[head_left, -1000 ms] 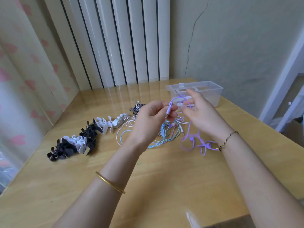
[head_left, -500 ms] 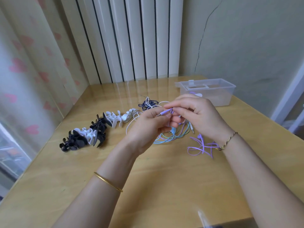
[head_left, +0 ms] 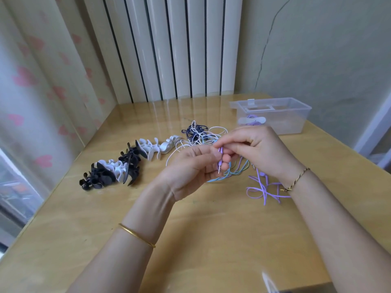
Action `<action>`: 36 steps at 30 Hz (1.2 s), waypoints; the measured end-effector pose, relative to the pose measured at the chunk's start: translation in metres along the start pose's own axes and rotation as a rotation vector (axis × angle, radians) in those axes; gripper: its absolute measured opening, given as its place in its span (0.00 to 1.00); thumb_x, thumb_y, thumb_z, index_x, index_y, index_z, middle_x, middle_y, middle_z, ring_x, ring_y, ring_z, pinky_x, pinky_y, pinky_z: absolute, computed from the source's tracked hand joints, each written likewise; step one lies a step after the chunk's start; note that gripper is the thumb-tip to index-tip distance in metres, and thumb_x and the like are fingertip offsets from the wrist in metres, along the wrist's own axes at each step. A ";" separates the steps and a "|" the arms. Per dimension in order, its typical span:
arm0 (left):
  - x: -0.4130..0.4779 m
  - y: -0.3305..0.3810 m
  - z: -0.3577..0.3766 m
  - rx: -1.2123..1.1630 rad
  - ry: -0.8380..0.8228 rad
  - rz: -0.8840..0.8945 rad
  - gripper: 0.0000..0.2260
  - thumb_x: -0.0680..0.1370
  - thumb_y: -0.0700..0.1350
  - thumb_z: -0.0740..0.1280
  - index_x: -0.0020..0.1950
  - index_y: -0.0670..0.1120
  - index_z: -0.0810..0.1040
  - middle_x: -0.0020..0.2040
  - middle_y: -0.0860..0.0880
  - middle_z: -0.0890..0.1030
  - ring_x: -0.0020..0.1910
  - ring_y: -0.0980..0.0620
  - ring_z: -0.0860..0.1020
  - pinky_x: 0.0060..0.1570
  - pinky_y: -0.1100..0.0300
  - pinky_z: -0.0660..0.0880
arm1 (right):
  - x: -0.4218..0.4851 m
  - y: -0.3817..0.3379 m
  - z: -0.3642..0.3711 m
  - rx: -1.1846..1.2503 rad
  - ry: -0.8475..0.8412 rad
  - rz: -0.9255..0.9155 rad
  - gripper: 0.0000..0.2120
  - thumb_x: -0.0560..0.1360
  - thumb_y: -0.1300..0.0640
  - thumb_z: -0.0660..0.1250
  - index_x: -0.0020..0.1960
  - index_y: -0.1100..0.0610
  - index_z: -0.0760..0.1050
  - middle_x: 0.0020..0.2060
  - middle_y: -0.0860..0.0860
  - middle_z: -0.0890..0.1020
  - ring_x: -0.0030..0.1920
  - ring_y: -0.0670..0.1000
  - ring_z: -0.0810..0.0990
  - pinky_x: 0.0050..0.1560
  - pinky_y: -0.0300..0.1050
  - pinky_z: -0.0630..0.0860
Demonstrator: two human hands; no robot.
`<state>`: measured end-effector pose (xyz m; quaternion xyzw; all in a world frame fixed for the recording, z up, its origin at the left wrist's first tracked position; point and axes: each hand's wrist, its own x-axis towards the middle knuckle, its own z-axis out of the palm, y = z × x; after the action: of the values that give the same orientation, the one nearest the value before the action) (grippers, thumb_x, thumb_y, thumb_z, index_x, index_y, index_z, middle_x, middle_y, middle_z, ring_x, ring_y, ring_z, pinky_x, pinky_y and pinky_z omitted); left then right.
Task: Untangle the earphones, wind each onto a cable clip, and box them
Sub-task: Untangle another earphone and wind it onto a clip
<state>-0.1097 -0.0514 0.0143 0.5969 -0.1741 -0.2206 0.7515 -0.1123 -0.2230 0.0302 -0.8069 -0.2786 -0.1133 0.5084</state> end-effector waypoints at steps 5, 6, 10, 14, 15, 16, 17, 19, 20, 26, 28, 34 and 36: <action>-0.003 0.009 0.005 0.095 0.037 -0.002 0.10 0.81 0.37 0.57 0.45 0.43 0.77 0.33 0.52 0.73 0.33 0.57 0.73 0.43 0.64 0.72 | 0.003 0.007 0.003 0.125 0.083 0.106 0.11 0.77 0.69 0.63 0.49 0.56 0.81 0.33 0.49 0.83 0.33 0.48 0.81 0.34 0.41 0.79; -0.004 0.011 0.006 0.091 0.037 0.011 0.10 0.81 0.37 0.57 0.43 0.43 0.75 0.33 0.52 0.72 0.33 0.57 0.73 0.43 0.62 0.70 | 0.003 0.007 0.004 0.147 0.097 0.118 0.10 0.77 0.68 0.63 0.49 0.57 0.80 0.33 0.52 0.83 0.30 0.49 0.79 0.31 0.42 0.77; -0.003 0.015 0.012 -0.084 0.176 0.108 0.10 0.81 0.36 0.57 0.45 0.45 0.76 0.33 0.53 0.77 0.34 0.59 0.75 0.41 0.63 0.67 | -0.001 0.011 0.014 0.167 0.169 0.222 0.09 0.78 0.64 0.62 0.46 0.54 0.79 0.27 0.56 0.75 0.20 0.44 0.67 0.23 0.35 0.65; 0.005 0.013 0.016 -0.132 0.488 0.315 0.10 0.80 0.34 0.60 0.47 0.43 0.80 0.41 0.50 0.82 0.38 0.57 0.81 0.40 0.69 0.74 | -0.012 0.002 0.027 0.018 -0.057 0.313 0.08 0.79 0.61 0.62 0.44 0.57 0.78 0.25 0.50 0.73 0.19 0.41 0.65 0.23 0.29 0.60; 0.006 0.010 0.016 0.023 0.551 0.364 0.09 0.79 0.34 0.61 0.47 0.43 0.80 0.42 0.49 0.82 0.39 0.58 0.81 0.42 0.70 0.74 | -0.014 -0.003 0.026 -0.011 -0.102 0.317 0.08 0.79 0.60 0.62 0.43 0.57 0.78 0.25 0.49 0.72 0.20 0.41 0.65 0.23 0.29 0.61; 0.006 0.007 0.015 0.233 0.597 0.408 0.08 0.79 0.34 0.62 0.48 0.44 0.80 0.43 0.50 0.83 0.41 0.59 0.81 0.44 0.70 0.74 | -0.014 -0.009 0.022 -0.042 -0.115 0.307 0.09 0.79 0.60 0.62 0.43 0.57 0.78 0.24 0.47 0.72 0.21 0.41 0.66 0.24 0.31 0.62; 0.004 0.004 0.015 0.459 0.619 0.447 0.08 0.78 0.35 0.63 0.49 0.44 0.81 0.43 0.52 0.83 0.43 0.60 0.81 0.46 0.69 0.74 | -0.014 -0.014 0.017 -0.080 -0.107 0.282 0.09 0.79 0.59 0.62 0.42 0.57 0.78 0.25 0.46 0.73 0.24 0.41 0.67 0.27 0.34 0.64; 0.003 -0.001 0.014 0.791 0.603 0.488 0.07 0.78 0.38 0.64 0.50 0.45 0.82 0.44 0.54 0.83 0.46 0.58 0.81 0.48 0.64 0.75 | -0.009 -0.022 0.009 -0.172 -0.100 0.225 0.09 0.79 0.57 0.62 0.43 0.56 0.79 0.33 0.51 0.79 0.32 0.45 0.71 0.35 0.44 0.69; 0.003 -0.002 0.012 0.874 0.592 0.474 0.07 0.78 0.39 0.64 0.49 0.45 0.82 0.43 0.54 0.83 0.45 0.56 0.80 0.48 0.61 0.75 | -0.007 -0.023 0.006 -0.223 -0.108 0.206 0.09 0.79 0.57 0.61 0.44 0.55 0.79 0.38 0.53 0.81 0.35 0.47 0.72 0.39 0.46 0.70; -0.006 0.008 0.014 0.533 0.299 0.155 0.13 0.82 0.37 0.56 0.46 0.46 0.79 0.35 0.54 0.79 0.36 0.59 0.77 0.53 0.53 0.76 | 0.009 -0.006 0.002 -0.477 0.152 0.064 0.05 0.77 0.56 0.64 0.42 0.53 0.74 0.33 0.42 0.74 0.37 0.45 0.73 0.43 0.50 0.74; -0.007 0.009 0.012 0.423 0.231 0.099 0.14 0.83 0.38 0.55 0.47 0.46 0.79 0.35 0.54 0.77 0.35 0.59 0.76 0.50 0.56 0.74 | 0.011 0.002 0.004 -0.426 0.176 0.057 0.05 0.77 0.56 0.65 0.42 0.53 0.74 0.34 0.42 0.74 0.38 0.46 0.72 0.44 0.49 0.73; -0.009 0.020 0.002 -0.152 0.139 0.042 0.11 0.82 0.40 0.56 0.47 0.49 0.77 0.35 0.55 0.75 0.33 0.60 0.74 0.41 0.62 0.63 | 0.006 0.022 0.023 -0.073 0.170 0.152 0.09 0.79 0.60 0.62 0.41 0.54 0.77 0.33 0.44 0.77 0.34 0.42 0.71 0.38 0.39 0.68; -0.005 0.020 0.003 -0.284 0.306 0.091 0.09 0.81 0.42 0.59 0.48 0.50 0.78 0.36 0.56 0.80 0.35 0.62 0.78 0.42 0.62 0.63 | 0.003 0.019 0.030 -0.106 0.061 0.195 0.10 0.79 0.61 0.62 0.41 0.54 0.78 0.26 0.41 0.73 0.29 0.41 0.68 0.32 0.34 0.64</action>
<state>-0.1128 -0.0472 0.0348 0.5033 -0.0518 -0.1156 0.8548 -0.1020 -0.2022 0.0033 -0.8521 -0.1769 -0.1024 0.4817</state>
